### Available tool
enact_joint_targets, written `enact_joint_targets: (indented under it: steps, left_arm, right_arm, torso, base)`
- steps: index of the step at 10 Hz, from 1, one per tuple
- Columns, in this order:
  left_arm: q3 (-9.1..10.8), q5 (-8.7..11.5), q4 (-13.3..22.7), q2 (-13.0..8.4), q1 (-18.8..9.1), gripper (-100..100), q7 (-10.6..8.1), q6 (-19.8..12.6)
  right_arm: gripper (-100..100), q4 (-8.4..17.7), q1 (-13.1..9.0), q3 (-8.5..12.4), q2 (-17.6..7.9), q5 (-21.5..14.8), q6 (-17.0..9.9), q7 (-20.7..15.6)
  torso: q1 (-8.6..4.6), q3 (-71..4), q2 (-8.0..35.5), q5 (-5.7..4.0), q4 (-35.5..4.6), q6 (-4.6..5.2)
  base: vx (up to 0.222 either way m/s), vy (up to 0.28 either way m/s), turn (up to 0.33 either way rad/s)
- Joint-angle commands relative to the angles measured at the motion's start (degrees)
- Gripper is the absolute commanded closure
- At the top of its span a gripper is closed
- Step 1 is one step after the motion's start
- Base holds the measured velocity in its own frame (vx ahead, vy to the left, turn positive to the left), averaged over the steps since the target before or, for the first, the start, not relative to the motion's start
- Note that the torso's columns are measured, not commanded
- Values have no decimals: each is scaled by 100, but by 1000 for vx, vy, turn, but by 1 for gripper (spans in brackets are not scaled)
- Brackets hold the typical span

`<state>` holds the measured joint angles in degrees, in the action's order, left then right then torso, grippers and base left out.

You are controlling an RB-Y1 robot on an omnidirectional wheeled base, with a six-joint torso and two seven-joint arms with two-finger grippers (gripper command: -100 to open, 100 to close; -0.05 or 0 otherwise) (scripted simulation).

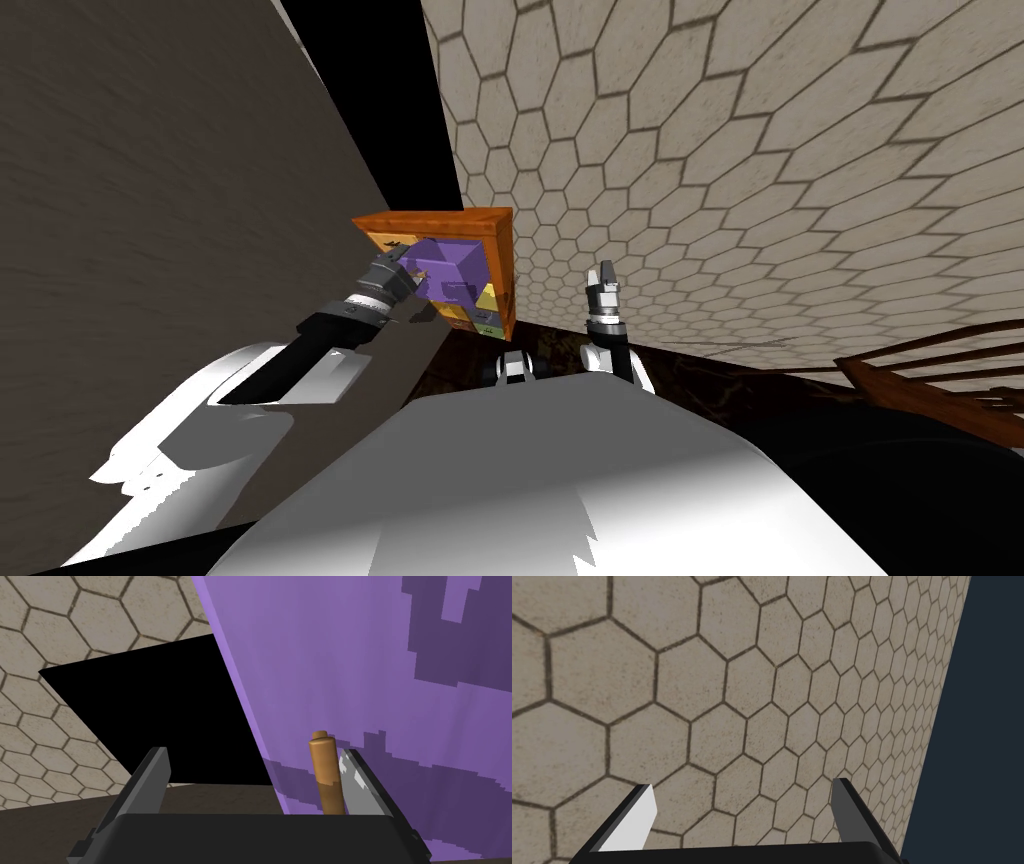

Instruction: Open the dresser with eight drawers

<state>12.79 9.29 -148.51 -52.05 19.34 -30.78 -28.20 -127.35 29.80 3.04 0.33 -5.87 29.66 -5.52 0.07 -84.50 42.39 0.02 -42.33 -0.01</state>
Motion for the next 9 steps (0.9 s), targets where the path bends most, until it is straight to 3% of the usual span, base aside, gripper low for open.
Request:
enact_joint_targets:
  steps: [1, 2, 3, 4, 9]
  left_arm:
    - [246, 122, -93, -313, -30, -100, -316, -144]
    - [339, 168, -134, -432, -41, -100, -432, -206]
    - [232, 161, -94, -352, 46, -100, -350, -146]
    - [233, 171, -96, -364, 54, 0, -379, -166]
    - [204, 179, -73, -362, 82, 0, -379, -189]
  right_arm:
    - [0, 0, 0, 0, 0, 0, 0, 0]
    - [0, 0, 0, 0, 0, 0, 0, 0]
    - [0, 0, 0, 0, 0, 0, 0, 0]
    - [0, 0, -1, 0, 0, 0, 0, 0]
    - [0, 0, -1, 0, 0, 0, 0, 0]
  torso:
    - [3, 6, 13, -4, -13, -6]
    - [2, 7, 21, -12, -28, -11]
    - [-1, 9, 29, -21, -42, -14]
    - [-6, 12, 27, -15, -30, -9]
    - [-13, -4, -5, -6, -1, 2]
  base:
    - [-1, -12, 8]
    - [-2, -14, 9]
    - [4, -7, -3]
    - [0, 0, 0]
    - [0, 0, 0]
